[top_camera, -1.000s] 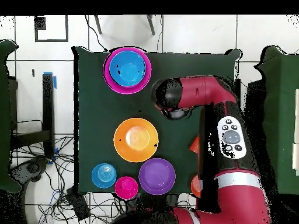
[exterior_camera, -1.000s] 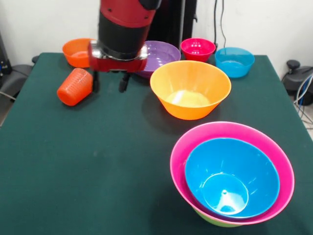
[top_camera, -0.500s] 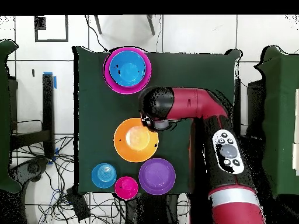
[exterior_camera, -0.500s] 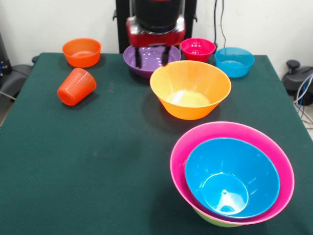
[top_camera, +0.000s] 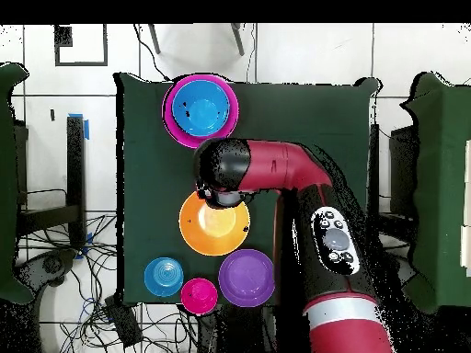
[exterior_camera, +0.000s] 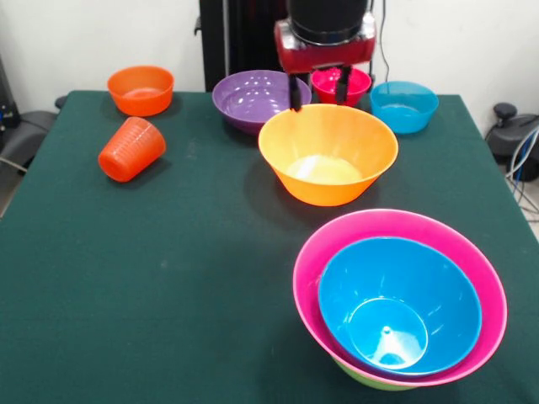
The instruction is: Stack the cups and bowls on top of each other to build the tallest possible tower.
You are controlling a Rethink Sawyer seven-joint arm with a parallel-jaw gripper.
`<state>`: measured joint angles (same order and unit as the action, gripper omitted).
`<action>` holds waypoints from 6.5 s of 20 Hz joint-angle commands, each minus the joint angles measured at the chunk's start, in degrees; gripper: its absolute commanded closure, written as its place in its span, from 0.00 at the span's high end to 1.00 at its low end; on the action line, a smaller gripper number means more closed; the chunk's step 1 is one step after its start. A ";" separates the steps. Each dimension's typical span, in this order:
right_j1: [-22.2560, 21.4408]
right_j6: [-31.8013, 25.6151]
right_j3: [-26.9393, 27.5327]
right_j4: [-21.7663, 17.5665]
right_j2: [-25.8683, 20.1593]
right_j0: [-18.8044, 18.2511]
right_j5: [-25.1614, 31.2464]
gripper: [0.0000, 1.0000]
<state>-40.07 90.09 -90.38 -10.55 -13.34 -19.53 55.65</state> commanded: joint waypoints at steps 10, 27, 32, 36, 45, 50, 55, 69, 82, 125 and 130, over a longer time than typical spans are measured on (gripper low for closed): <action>11.56 10.11 -0.64 -7.99 8.15 6.64 -18.36 1.00; 20.06 7.08 1.95 -9.71 13.11 8.44 -26.52 1.00; 22.08 7.86 2.84 -8.45 13.91 8.73 -27.23 1.00; 22.66 6.87 3.78 -7.93 13.88 9.08 -27.10 1.00; 22.59 7.84 2.27 -5.01 12.09 7.27 -29.16 0.00; 19.33 6.73 -0.83 -3.31 9.90 5.67 -28.37 0.00; 16.26 4.93 -2.54 -1.88 7.91 4.15 -26.16 0.00; 5.66 -0.47 -9.41 2.60 0.58 -1.74 -18.63 1.00; 2.13 -2.99 -9.75 0.98 -1.93 -3.05 -16.49 1.00; 20.96 -9.17 -4.46 -4.77 -24.41 -26.33 -18.30 1.00; 20.31 -6.36 -5.89 -4.16 -27.23 -27.49 -17.39 1.00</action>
<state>-21.12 90.09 -93.16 -16.60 -31.42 -47.74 33.22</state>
